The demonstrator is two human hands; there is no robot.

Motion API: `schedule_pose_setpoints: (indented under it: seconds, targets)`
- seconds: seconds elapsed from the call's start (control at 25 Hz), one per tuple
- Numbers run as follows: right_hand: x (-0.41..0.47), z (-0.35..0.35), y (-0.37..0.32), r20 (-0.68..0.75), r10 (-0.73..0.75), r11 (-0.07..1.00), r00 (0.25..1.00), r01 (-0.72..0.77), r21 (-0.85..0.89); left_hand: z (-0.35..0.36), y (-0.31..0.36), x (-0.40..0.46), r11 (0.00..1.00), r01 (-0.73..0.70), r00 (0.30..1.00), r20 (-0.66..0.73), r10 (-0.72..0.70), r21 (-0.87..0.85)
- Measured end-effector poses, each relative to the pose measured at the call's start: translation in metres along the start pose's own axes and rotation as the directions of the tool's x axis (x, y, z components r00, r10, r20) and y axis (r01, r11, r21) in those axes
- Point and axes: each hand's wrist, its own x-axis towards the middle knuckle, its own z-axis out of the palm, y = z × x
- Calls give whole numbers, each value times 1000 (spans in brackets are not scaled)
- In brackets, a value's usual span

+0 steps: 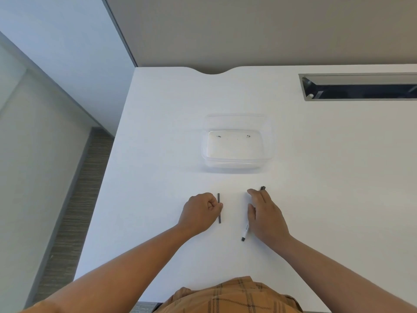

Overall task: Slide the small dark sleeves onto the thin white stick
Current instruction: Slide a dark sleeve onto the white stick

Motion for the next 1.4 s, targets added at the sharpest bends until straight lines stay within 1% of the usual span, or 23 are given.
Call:
schedule_pose_setpoints:
  seconds: [0.08, 0.16, 0.2, 0.24, 0.32, 0.44, 0.52, 0.6, 0.64, 0.68, 0.76, 0.8, 0.84, 0.88, 0.96, 1.04, 1.08, 1.12, 1.24, 1.32, 1.4]
  targets:
    - [-1, -2, -1, 30, -44, 997, 999, 46, -60, -3, 1, 0, 998, 1, 1000, 12, 0, -59]
    - [1, -4, 0, 51, -52, 994, 997, 56, -89, -5, 4, 0, 989, -10, 1000, 10, 11, -144]
    - [3, -5, 0, 51, -28, 998, 998, 31, -58, -8, 7, -1, 983, -28, 999, 20, 32, -183]
    - [6, -7, 0, 44, 11, 1000, 999, -12, 13, -10, 11, -2, 976, -58, 996, 49, 70, -210]
    - [11, -13, -2, 37, 116, 968, 993, -122, 219, -14, 22, -8, 957, -147, 974, 131, 184, -250]
    - [15, -24, -6, 88, 257, 837, 962, -268, 478, -19, 37, -15, 906, -317, 914, 166, 371, -281]
    - [16, -28, -11, 143, 323, 717, 936, -340, 609, -24, 44, -17, 856, -447, 846, 189, 499, -260]
    - [17, -31, -16, 183, 340, 625, 923, -367, 689, -28, 51, -18, 818, -532, 784, 237, 574, -220]
    - [18, -33, -18, 198, 338, 595, 920, -372, 713, -29, 54, -18, 806, -557, 769, 243, 591, -200]
    - [19, -33, -20, 207, 341, 571, 917, -377, 729, -30, 57, -18, 795, -575, 762, 226, 606, -194]
    - [21, -34, -23, 222, 369, 538, 902, -403, 741, -32, 62, -17, 776, -595, 769, 135, 625, -210]
    - [21, -34, -23, 220, 385, 545, 896, -413, 730, -33, 63, -16, 781, -585, 788, 75, 611, -220]
    - [21, -35, -24, 197, 386, 587, 901, -405, 701, -34, 64, -14, 798, -554, 819, 15, 574, -237]
    - [20, -35, -24, 156, 365, 655, 918, -372, 658, -35, 64, -12, 820, -506, 856, -35, 516, -270]
    - [16, -38, -29, 67, 252, 779, 966, -243, 579, -37, 64, -9, 842, -379, 921, -72, 382, -383]
    - [12, -42, -35, -23, 81, 844, 996, -56, 534, -39, 64, -7, 839, -294, 951, -57, 303, -457]
    - [10, -43, -38, -52, -3, 856, 999, 30, 516, -39, 64, -7, 837, -277, 957, -56, 286, -472]
    - [10, -44, -40, -53, -62, 856, 997, 80, 511, -39, 64, -7, 831, -271, 959, -58, 279, -486]
    - [11, -42, -41, 44, -115, 814, 992, 68, 578, -39, 63, -10, 808, -253, 963, -60, 262, -532]
    - [10, -39, -38, 45, -159, 813, 986, 105, 573, -39, 59, -10, 803, -247, 964, -53, 261, -543]
    - [10, -37, -34, 34, -177, 838, 984, 133, 529, -39, 56, -10, 808, -247, 963, -43, 266, -535]
